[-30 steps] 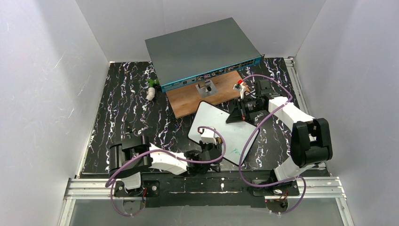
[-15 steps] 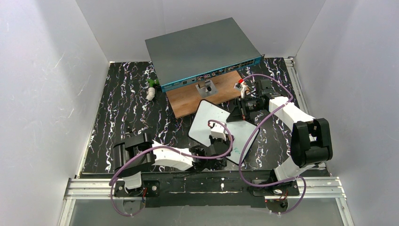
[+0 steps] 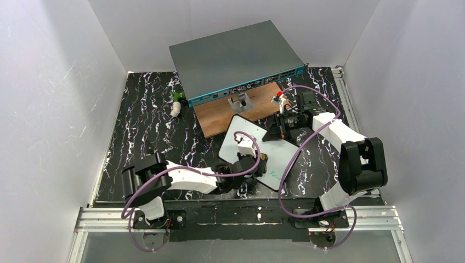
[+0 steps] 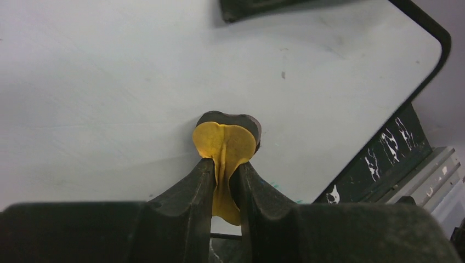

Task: Erase the whiteboard
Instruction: Erase the whiteboard at the center of the board.

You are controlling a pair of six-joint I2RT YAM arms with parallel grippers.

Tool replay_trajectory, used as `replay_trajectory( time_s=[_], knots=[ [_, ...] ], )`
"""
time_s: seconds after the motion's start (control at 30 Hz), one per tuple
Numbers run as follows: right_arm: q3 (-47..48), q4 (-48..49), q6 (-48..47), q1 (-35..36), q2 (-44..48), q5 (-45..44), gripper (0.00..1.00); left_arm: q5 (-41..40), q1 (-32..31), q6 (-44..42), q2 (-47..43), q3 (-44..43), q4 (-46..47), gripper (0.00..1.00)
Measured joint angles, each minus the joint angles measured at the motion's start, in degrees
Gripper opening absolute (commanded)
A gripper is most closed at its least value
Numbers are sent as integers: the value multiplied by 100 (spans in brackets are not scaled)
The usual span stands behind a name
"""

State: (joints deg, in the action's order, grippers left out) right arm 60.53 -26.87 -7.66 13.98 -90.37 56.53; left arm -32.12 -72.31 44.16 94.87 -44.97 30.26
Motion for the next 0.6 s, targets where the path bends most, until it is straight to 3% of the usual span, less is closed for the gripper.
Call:
replay_trajectory(
  time_s=[0.6],
  knots=[
    [0,-35,20,90,0,0,1,-345,1121,-293,-1196,1419,-651,0]
  ],
)
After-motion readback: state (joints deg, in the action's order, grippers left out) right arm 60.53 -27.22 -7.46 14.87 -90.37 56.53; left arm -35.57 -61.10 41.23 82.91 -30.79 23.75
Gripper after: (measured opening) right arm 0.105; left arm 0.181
